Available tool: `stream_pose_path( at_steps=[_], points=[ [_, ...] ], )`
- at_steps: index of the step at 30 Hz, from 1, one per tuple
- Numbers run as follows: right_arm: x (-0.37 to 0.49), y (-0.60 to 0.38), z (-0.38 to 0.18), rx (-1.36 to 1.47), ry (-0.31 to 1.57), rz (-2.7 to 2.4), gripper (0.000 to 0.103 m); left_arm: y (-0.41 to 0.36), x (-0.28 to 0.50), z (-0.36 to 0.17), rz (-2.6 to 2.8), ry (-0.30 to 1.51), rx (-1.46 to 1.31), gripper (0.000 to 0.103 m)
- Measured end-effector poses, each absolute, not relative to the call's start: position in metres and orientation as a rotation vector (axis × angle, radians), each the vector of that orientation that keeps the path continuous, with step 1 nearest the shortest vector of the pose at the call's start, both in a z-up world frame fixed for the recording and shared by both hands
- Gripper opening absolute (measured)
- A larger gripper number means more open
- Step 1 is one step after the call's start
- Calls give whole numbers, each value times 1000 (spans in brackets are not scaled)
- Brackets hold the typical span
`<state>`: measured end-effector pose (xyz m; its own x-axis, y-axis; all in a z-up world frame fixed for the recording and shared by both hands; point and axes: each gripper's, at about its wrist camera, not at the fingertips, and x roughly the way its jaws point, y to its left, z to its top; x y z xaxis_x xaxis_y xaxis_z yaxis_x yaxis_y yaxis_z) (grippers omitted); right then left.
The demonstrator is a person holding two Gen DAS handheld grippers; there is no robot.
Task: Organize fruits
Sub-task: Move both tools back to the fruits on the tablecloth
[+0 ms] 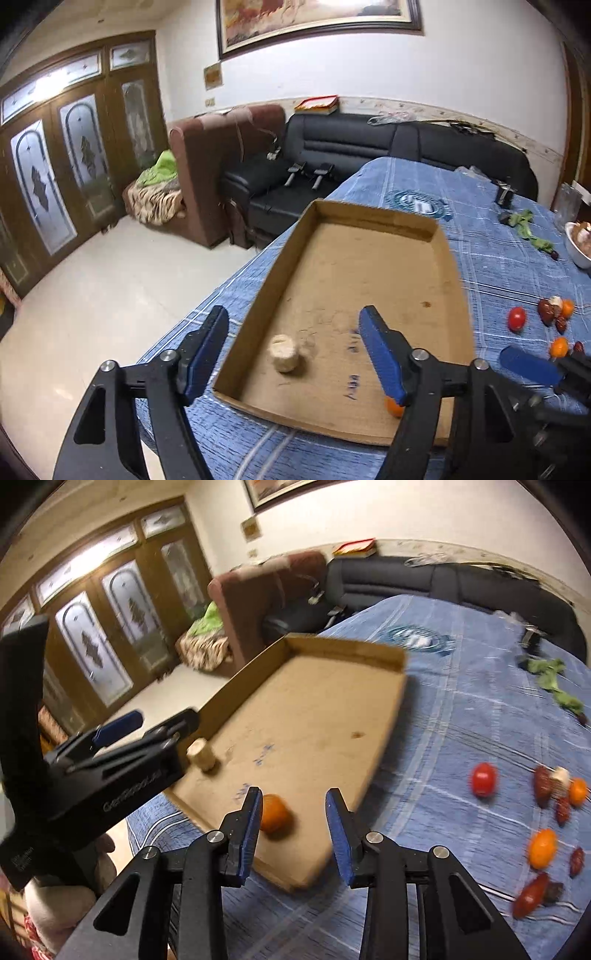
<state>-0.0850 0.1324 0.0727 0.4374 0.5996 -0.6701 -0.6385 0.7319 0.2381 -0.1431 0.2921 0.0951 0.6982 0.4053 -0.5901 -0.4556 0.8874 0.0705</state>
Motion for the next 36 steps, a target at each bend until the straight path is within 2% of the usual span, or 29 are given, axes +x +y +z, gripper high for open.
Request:
stream_pose_path(
  at_steps=[11,13,15,23,29,36],
  points=[
    [-64,9,84,74,777,525,49,229,-140,111,365,616,2,78],
    [-56,-13,82,66,786,456,54,219,-138,111,345,617,15,78],
    [-50,-35,82,28,792,363,66,209,-135,110,325,619,30,78],
    [-41,-130,86,37,680,119,70,167,-114,99,132,680,-14,78],
    [-14,-164,50,191,831,90,70,137,-85,77,-16,776,-51,78],
    [18,-139,42,212,866,200,68,120,-35,53,-40,836,-85,78]
  ],
)
